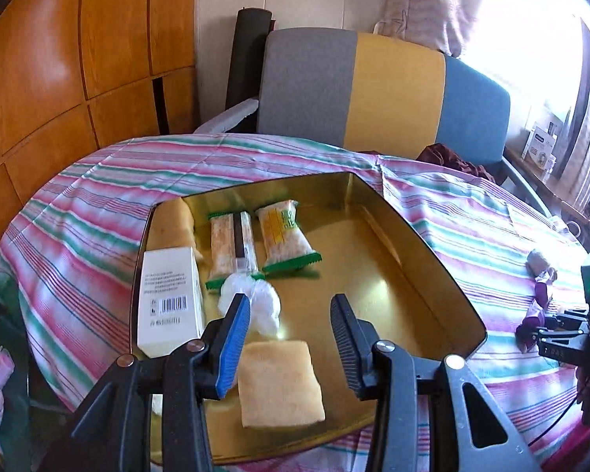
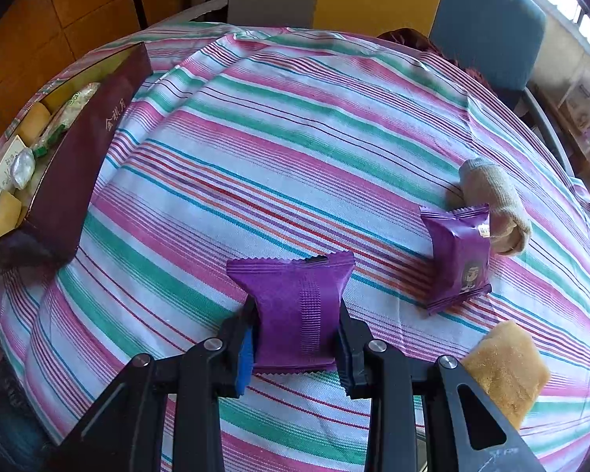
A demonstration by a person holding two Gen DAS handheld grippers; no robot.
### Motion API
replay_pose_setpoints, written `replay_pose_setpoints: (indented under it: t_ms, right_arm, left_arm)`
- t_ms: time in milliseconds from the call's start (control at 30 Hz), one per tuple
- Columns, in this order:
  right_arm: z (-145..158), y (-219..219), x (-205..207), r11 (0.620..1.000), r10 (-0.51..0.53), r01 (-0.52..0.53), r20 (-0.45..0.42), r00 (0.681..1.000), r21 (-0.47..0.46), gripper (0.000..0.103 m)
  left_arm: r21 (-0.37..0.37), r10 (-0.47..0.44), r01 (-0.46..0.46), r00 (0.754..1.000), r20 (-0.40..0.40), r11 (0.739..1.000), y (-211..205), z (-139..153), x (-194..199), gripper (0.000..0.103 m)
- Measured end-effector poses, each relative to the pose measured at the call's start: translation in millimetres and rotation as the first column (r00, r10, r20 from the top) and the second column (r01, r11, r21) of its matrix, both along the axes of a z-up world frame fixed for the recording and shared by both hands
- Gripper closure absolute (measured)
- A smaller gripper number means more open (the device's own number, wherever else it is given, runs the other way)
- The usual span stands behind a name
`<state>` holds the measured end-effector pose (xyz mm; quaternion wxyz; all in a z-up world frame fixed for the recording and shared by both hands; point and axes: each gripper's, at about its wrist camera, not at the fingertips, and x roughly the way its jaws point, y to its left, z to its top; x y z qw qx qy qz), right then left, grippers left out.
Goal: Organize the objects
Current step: 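Carry the purple packet over the gold tray with the right gripper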
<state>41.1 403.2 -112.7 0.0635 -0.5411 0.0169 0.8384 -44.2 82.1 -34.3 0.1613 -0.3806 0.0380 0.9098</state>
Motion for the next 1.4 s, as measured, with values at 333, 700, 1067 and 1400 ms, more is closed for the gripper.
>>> replay_pose_setpoints:
  t_ms: [333,700,1067,1400]
  right_arm:
    - [-0.6,-2.0,-0.5,1.0,-0.014,0.014,-0.001,1.0,0.007,0.069]
    - [30.7,-26.7,-18.8,0.997,-0.041,0.037,-0.061,0.997,-0.061,0.07]
    - [85.3,-153.2,-112.2,0.969,0.209,-0.228,-0.175,0.962,-0.094,0.07]
    - [55.7,-215.8,-215.3,0.962,0.268,-0.271,-0.075,0.961,-0.042,0.069]
  left_arm:
    - [0.013,0.004,-0.004,1.0,0.01,1.0,-8.5,-1.7,3.6,0.06]
    - [0.034,0.022,-0.023,1.0,0.019,0.999,-28.6,-2.3,1.1,0.06]
    - [0.074,0.113,-0.116,0.993,0.043,0.99,-76.4,-4.7,-1.4,0.06]
    - [0.105,0.151,-0.159,0.985,0.08,0.982,-99.3,-13.9,-11.4,0.06]
